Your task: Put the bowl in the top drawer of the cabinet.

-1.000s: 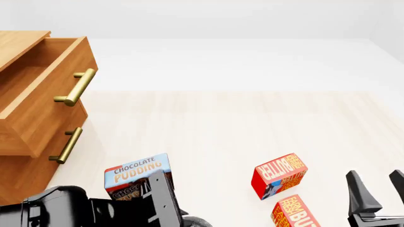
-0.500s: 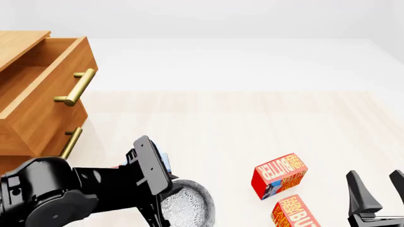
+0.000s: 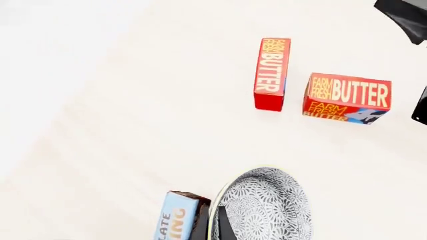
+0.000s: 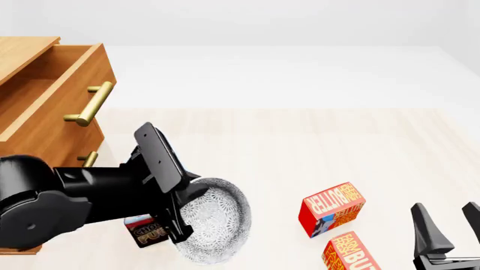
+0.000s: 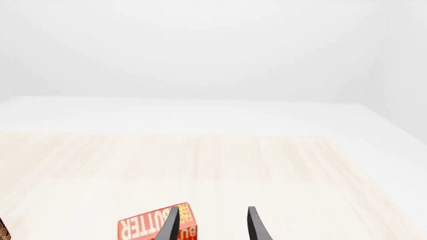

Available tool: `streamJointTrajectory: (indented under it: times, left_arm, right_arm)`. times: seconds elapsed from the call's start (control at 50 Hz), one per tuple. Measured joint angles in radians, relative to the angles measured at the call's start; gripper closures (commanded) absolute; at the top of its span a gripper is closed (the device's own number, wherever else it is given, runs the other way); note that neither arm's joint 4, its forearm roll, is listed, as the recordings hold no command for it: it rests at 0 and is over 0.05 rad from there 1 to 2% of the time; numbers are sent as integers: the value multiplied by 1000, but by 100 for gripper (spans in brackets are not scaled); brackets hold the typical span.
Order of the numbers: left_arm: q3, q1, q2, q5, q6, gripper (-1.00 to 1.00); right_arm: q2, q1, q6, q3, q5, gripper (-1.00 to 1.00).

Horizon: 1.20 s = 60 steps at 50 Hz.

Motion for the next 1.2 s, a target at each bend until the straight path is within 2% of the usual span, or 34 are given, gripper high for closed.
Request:
streamJointTrajectory:
  times: [0.48,0.9,1.2]
  left_arm:
    - [-189,87,-15,67,-135,100]
    - [-379,164,-7,105,-188,100]
    - [-476,214,-19,124,-209,100]
  right_arm:
    - [-5,3,0,0,2,-100]
    - [-7,5,0,0,3,-100]
    - [-8,5,-1,0,4,-100]
